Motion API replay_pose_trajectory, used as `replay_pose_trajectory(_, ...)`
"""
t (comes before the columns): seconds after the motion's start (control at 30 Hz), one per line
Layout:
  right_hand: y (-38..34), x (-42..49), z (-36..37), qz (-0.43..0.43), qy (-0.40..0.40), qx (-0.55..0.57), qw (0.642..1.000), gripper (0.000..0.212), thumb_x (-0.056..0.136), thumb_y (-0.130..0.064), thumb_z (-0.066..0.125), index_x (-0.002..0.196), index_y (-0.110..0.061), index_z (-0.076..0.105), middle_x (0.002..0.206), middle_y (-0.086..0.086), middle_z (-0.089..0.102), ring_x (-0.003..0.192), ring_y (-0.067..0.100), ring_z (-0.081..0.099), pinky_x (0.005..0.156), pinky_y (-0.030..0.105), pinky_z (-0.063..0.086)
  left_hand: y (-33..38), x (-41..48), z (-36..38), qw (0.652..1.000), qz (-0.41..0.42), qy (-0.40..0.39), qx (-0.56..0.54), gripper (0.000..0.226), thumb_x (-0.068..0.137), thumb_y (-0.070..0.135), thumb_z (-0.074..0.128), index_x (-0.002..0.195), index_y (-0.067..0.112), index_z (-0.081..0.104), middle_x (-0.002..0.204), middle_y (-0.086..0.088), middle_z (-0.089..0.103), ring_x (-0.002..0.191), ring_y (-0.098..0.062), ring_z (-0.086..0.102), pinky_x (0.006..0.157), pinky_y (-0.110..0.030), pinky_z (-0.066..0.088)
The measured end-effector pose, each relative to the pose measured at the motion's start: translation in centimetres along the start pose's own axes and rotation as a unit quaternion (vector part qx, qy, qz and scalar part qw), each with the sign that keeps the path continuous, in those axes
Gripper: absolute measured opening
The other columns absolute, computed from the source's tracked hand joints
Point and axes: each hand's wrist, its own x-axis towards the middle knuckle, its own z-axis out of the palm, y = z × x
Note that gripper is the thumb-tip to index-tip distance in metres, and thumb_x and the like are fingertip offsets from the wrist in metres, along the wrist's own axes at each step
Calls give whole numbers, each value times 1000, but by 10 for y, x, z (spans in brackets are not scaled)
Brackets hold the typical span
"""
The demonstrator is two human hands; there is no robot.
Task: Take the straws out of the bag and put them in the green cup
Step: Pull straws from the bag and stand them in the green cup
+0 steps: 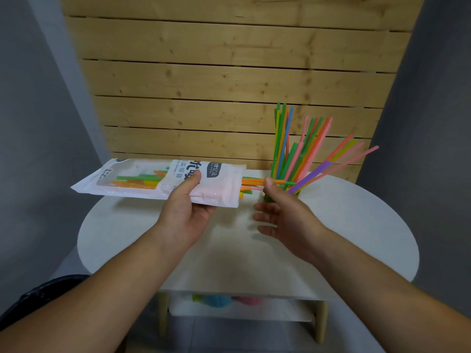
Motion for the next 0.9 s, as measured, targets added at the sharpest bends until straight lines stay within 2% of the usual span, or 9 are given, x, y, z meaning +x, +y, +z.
replay_pose_trajectory(0.07, 1, 5, 10, -10, 13, 10, 1000, 45, 83, -62, 62, 108, -25, 64, 99, 6, 60, 78, 18, 61, 65, 33, 51, -2, -1, 0, 1000, -1, -4, 4, 22, 95, 8, 66, 115, 15, 63, 103, -7, 80, 88, -21, 78, 69, -40, 65)
replay_pose_trajectory(0.17, -2, 14, 23, -60, 63, 34, 996, 30, 93, -52, 58, 103, -25, 65, 85, 1, 57, 65, 14, 53, 58, 30, 45, -4, -2, 0, 1000, -2, -6, 8, 27, 94, 8, 66, 120, 15, 62, 103, -7, 80, 86, -21, 78, 66, -39, 64)
replay_pose_trajectory(0.27, -4, 17, 29, -107, 115, 45, 987, 29, 97, -42, 56, 94, -16, 68, 67, 0, 48, 58, 12, 44, 56, 29, 42, -4, -1, -2, 1000, -3, -2, 8, 24, 94, 8, 66, 117, 15, 63, 101, -7, 80, 85, -20, 78, 69, -40, 65)
replay_pose_trajectory(0.33, -5, 16, 29, -125, 129, 61, 982, 30, 99, -37, 55, 83, -13, 63, 62, 2, 43, 56, 12, 41, 55, 28, 41, -2, 0, -3, 1000, -4, 2, 4, 20, 94, 8, 66, 114, 15, 64, 101, -7, 80, 85, -20, 78, 71, -41, 65)
replay_pose_trajectory(0.53, -17, 8, 21, -140, 118, 163, 969, 20, 99, -24, 58, 85, -11, 61, 63, 2, 43, 57, 11, 43, 53, 23, 43, 0, 2, -4, 1000, -9, 4, -7, 20, 94, 9, 67, 113, 13, 64, 101, -7, 80, 86, -20, 78, 73, -42, 64)
replay_pose_trajectory(0.67, -26, 1, 14, -137, 99, 245, 955, 5, 95, -12, 63, 95, -7, 63, 68, 2, 55, 58, 6, 53, 55, 18, 52, -2, 2, -2, 1000, -9, 10, -12, 25, 93, 7, 68, 116, 13, 64, 102, -8, 80, 86, -21, 78, 74, -44, 64)
replay_pose_trajectory(0.77, -28, -1, 10, -144, 93, 240, 956, 7, 93, -11, 65, 97, -6, 64, 76, 2, 61, 61, 6, 58, 64, 19, 56, -3, 1, -2, 1000, -12, 15, -14, 23, 92, 7, 69, 113, 14, 63, 102, -9, 80, 89, -22, 78, 74, -45, 64)
replay_pose_trajectory(0.9, -29, -3, 5, -171, 116, 201, 958, 13, 94, -16, 65, 97, -4, 65, 72, 3, 61, 60, 6, 62, 69, 22, 59, -2, 2, -3, 1000, -15, 16, -16, 21, 93, 9, 69, 113, 13, 64, 106, -9, 79, 93, -22, 77, 76, -45, 63)
